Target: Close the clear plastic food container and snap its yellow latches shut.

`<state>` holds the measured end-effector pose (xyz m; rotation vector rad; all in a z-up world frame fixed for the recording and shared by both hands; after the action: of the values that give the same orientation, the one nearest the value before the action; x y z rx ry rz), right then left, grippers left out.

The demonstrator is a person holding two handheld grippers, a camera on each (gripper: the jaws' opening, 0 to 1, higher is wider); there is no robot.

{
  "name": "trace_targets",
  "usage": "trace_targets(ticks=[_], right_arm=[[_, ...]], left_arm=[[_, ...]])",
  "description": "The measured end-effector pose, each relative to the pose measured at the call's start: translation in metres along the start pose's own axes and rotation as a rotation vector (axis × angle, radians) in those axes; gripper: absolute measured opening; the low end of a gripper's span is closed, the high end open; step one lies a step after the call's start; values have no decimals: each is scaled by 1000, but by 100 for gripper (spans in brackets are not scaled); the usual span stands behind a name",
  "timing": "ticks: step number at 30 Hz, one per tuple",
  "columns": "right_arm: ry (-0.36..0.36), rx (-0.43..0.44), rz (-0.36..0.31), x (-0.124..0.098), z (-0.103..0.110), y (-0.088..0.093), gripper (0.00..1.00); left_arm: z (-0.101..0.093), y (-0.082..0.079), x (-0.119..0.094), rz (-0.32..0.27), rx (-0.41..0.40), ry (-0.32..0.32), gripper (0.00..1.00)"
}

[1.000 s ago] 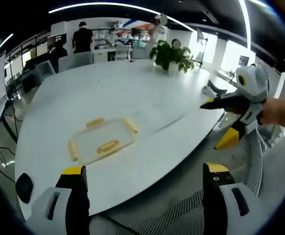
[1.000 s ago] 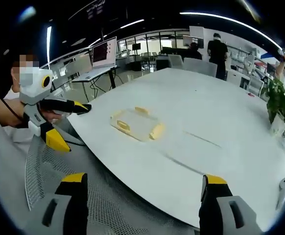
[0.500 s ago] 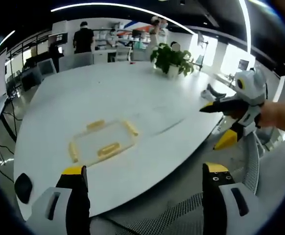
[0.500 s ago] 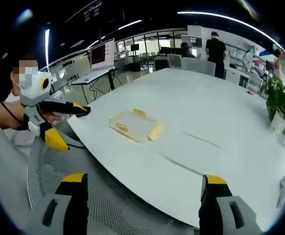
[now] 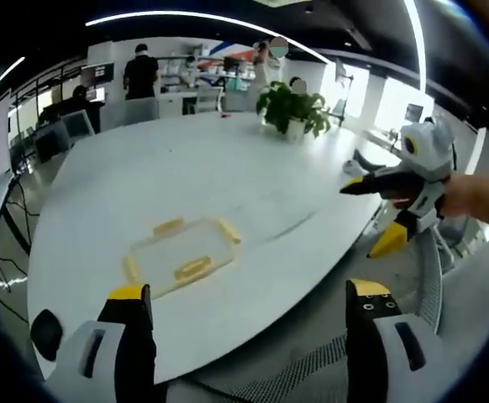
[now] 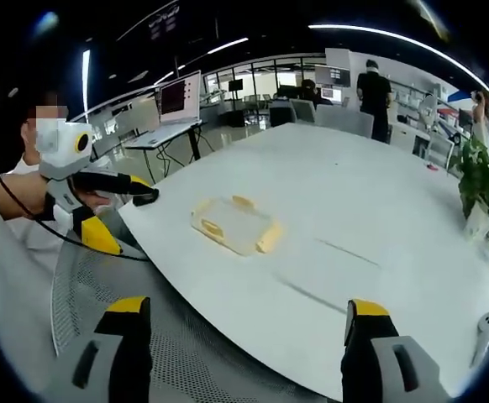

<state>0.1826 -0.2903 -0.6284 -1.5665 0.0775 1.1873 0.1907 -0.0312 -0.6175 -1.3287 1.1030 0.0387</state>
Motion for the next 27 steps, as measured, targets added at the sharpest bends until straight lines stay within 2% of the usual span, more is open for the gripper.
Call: trace_targets(ticks=[21, 25, 27], right_arm=[[-38, -59, -14, 14, 2, -24, 95], [-42, -65, -18, 16, 1, -28, 94], [-45, -73, -26, 17, 2, -30, 93]], left_arm=[[19, -9, 0, 13, 27, 23, 92], [25, -11, 1, 16, 46, 29, 86], [27, -12, 3, 29, 45, 33, 86]])
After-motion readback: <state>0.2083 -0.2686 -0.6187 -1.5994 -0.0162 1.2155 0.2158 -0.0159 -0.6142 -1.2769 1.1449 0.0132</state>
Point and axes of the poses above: the point that each gripper's makers call its tool centre point, and the gripper's own axes: x roughly forward along the fingers, z roughly to its left, y roughly out of its underside, the point moved 9 cm from there along -x, roughly backward along the fingers, and after that the axes turned 4 degrees about z, right-handed, at the moved point
